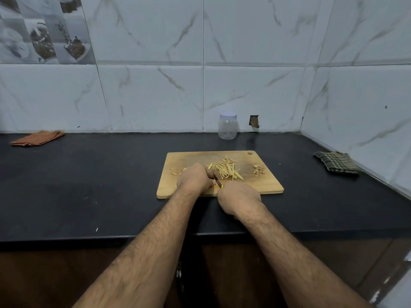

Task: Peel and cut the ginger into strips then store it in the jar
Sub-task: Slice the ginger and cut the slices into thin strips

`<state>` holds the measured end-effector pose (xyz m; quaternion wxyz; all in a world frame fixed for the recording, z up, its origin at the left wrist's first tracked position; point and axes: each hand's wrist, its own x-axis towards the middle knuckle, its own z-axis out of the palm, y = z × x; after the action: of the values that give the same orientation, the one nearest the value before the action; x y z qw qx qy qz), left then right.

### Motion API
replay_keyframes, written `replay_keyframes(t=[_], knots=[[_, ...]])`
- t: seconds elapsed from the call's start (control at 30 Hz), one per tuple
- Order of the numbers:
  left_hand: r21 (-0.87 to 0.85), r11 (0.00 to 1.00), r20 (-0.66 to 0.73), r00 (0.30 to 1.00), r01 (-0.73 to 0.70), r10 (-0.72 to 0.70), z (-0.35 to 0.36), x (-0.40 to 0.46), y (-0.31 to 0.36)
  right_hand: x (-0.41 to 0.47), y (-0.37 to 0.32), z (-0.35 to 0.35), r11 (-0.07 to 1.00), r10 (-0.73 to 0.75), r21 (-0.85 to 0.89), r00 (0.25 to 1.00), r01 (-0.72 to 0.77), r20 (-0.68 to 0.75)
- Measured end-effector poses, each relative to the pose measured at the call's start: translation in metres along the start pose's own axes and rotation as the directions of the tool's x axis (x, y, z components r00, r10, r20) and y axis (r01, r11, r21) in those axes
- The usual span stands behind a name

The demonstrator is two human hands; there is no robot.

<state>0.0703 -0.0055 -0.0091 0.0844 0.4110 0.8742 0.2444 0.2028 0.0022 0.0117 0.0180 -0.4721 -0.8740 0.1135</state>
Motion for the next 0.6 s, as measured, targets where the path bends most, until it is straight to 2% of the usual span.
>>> replay_keyframes(t=[0.3, 0.6], knots=[[-0.021, 1.000, -0.009, 1.000, 0.012, -0.012, 0.002, 0.003, -0.002, -0.003, -0.005, -0.007, 0.999, 0.002, -0.044, 0.999, 0.000, 0.047], [-0.044, 0.999, -0.022, 1.000, 0.016, -0.017, 0.003, 0.003, -0.003, -0.029, 0.010, 0.000, 0.996, 0.017, -0.090, 0.999, -0.014, 0.030]])
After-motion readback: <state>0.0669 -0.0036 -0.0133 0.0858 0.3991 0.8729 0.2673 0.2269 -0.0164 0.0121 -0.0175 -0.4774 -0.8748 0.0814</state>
